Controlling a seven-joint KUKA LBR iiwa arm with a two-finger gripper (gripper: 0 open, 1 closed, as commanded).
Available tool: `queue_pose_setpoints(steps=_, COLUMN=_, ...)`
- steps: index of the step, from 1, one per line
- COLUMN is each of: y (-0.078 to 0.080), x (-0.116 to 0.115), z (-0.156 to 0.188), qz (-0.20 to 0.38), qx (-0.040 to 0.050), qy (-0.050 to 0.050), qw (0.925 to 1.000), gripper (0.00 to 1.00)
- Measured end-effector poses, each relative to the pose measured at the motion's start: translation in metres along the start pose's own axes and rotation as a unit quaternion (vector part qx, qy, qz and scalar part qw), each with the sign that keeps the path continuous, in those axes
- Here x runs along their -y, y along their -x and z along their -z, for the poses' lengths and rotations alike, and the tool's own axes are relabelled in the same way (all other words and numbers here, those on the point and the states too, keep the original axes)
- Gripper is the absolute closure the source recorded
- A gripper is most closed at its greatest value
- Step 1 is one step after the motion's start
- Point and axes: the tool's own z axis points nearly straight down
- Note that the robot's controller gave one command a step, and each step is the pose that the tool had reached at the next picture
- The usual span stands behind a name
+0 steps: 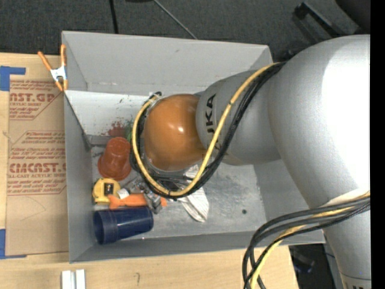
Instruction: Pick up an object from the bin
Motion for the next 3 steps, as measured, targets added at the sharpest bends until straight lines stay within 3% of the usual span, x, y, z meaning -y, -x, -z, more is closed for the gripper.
queue_pose_setpoints(steps=3, y=0.0, x=-0.0006, z=0.007, qz=0.0, qx=-0.0001, qy=0.001, qw=1.0, gripper=1.0)
